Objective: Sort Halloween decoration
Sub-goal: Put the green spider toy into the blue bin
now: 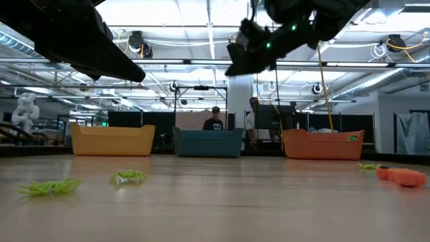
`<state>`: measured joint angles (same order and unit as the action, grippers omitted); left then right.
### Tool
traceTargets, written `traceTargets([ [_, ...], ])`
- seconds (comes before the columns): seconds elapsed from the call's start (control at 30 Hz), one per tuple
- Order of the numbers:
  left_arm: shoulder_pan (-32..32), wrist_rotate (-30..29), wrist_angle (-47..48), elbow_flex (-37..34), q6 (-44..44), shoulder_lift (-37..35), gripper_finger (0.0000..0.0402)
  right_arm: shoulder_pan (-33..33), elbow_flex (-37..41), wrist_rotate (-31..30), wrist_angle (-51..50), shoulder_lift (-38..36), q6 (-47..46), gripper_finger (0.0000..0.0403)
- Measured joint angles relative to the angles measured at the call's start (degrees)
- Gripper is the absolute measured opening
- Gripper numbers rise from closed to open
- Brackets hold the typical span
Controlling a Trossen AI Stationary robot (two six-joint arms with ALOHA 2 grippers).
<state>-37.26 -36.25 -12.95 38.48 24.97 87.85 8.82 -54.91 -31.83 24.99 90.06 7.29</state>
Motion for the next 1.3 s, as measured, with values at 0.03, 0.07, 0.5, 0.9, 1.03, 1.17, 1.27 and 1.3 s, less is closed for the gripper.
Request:
traceTargets([
  [0.03,0.0,0.0,0.0,0.0,-0.1,0.0,0.0006,2.0,-0.8,2.7,-2.9,0.0,-1.9,0.0063],
  [0.07,0.0,0.0,0.0,0.0,-0.1,0.0,0.0006,3.9,-1.4,5.2,-5.2,0.2,-3.3,0.0063],
  [0.5,0.0,0.0,0.0,0.0,0.0,0.0,0.0006,15.2,-8.0,14.2,-6.2,13.7,-6.6,0.0063],
  [0.9,-0.3,0.0,0.0,0.0,-0.1,0.0,0.0006,15.2,-15.0,14.2,-9.8,20.7,-7.1,0.0063],
  [1.03,-0.3,0.0,0.1,0.0,-0.3,0.0,0.0006,15.2,-15.1,14.2,-11.9,20.7,-8.4,0.0064],
  [1.17,-0.3,0.0,0.1,0.0,-0.3,0.0,0.0006,15.3,-15.1,14.2,-15.3,20.7,-9.6,0.0072],
  [1.27,-0.3,0.0,0.2,0.0,-0.3,0.0,0.0006,15.3,-15.1,14.2,-17.3,20.7,-11.2,0.0084],
  [1.3,-0.3,0.0,0.2,0.0,-0.3,0.0,0.0006,15.3,-15.1,14.2,-17.5,20.7,-11.8,0.0089],
])
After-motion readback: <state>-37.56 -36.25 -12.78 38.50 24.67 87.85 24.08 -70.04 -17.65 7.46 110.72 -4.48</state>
